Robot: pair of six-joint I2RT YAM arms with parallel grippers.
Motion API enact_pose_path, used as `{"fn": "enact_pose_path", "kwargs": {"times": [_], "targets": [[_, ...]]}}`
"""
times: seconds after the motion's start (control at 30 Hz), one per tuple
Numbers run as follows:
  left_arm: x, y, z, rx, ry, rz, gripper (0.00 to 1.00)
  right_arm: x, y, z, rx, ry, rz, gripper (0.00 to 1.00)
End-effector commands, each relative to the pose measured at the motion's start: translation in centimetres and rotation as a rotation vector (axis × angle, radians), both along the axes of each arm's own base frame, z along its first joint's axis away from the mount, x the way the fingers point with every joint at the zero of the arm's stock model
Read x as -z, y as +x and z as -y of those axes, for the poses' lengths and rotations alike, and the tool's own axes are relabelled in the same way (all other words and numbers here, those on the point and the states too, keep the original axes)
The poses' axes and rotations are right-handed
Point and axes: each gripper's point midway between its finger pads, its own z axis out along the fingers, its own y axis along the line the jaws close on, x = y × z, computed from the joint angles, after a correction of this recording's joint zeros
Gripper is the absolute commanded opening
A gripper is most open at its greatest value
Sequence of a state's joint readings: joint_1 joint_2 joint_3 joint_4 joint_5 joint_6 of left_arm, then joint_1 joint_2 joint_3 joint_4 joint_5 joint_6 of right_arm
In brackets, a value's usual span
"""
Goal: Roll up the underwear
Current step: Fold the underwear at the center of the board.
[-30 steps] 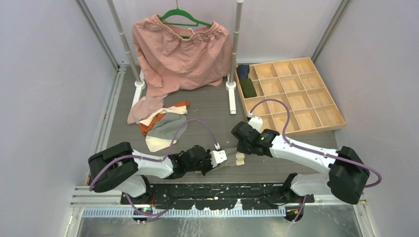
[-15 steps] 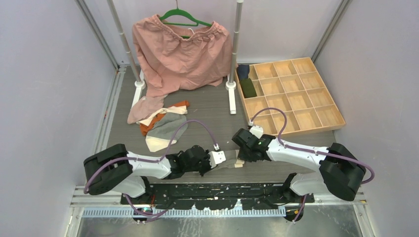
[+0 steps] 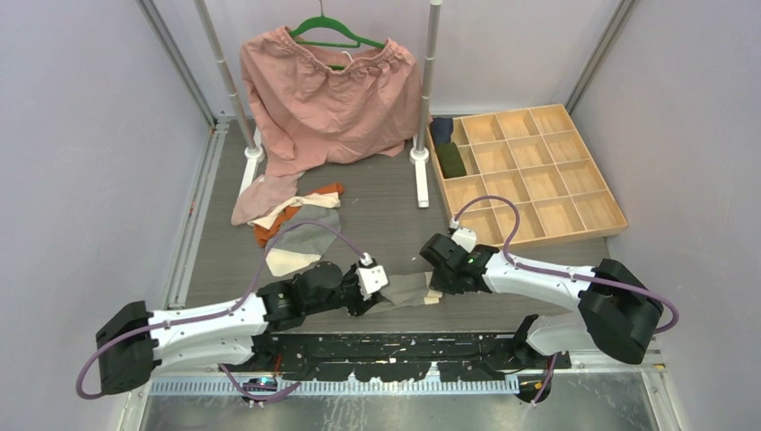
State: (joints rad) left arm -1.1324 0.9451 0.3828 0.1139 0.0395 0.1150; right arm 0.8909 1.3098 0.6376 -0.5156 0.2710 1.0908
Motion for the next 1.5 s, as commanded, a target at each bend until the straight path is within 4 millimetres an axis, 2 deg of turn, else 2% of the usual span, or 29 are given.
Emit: {"fn": "enact_pose_path", "kwargs": {"times": [0.0,0.1,0.13,0.17,0.2,0.23,0.3,0.4,0.5,0.6,0.73,0.93,1.03,1.13,1.27,1.37,1.47], "targets": [[-2.2,0.4,-1.0,-0.075,-0.074,0.004,0.54,0.6,-0.5,1.3,-0.005,-0.065,-0.016,0.01],[-2.9,0.9,-1.4,-0.15,-0.13,-0.018,0.61,-0.5,-0.3,0.9,-0.022,-0.032,0.009,0.01],[-2.8,1.0,-1.6,-0.188,-0.142,-0.045,0.66,-1.1,-0.2,0.7,-0.03,-0.02,0.022,0.01],[-2.5,1.2,-1.9,-0.226,-0.146,-0.073,0.77,-1.8,0.0,0.5,-0.04,-0.005,0.037,0.01],[-2.1,1.4,-2.3,-0.274,-0.141,-0.103,0.96,-2.6,0.1,0.3,-0.052,0.012,0.056,0.02],[-1.8,1.4,-2.5,-0.31,-0.146,-0.142,0.99,-3.5,0.4,0.1,-0.06,0.025,0.078,0.03],[-1.6,1.4,-2.9,-0.392,-0.178,-0.223,1.0,-5.7,1.0,0.0,-0.073,0.05,0.137,0.05],[-0.6,1.6,-4.4,-0.589,-0.213,-0.368,1.0,-8.3,1.9,-0.1,-0.102,0.057,0.209,0.1],[0.0,1.2,-5.3,-0.712,-0.236,-0.494,1.0,-9.8,2.8,-0.2,-0.13,0.031,0.251,0.14],[0.1,0.3,-5.1,-0.772,-0.273,-0.626,1.0,-10.4,3.7,-0.5,-0.146,-0.004,0.272,0.14],[-0.2,-0.6,-4.6,-0.792,-0.341,-0.74,1.0,-10.0,4.3,-1.4,-0.156,-0.019,0.258,0.12],[-0.5,-0.8,-5.7,-0.822,-0.434,-0.779,1.0,-9.6,4.7,-2.4,-0.165,0.002,0.25,0.1],[-1.0,-1.8,-4.9,-0.772,-0.419,-0.826,1.0,-9.6,4.9,-2.5,-0.174,-0.004,0.258,0.1],[-0.2,-2.9,-3.9,-0.765,-0.347,-0.827,0.99,-9.5,5.0,-2.5,-0.175,-0.009,0.258,0.1],[0.6,-4.1,-1.7,-0.784,-0.261,-0.747,1.0,-9.3,5.0,-2.6,-0.177,-0.009,0.253,0.1],[2.2,-4.9,0.0,-0.795,-0.202,-0.765,1.0,-9.2,5.0,-2.5,-0.176,-0.016,0.254,0.1],[3.6,-4.7,0.4,-0.829,-0.191,-0.764,1.0,-9.3,5.0,-2.6,-0.187,-0.011,0.254,0.1]]}}
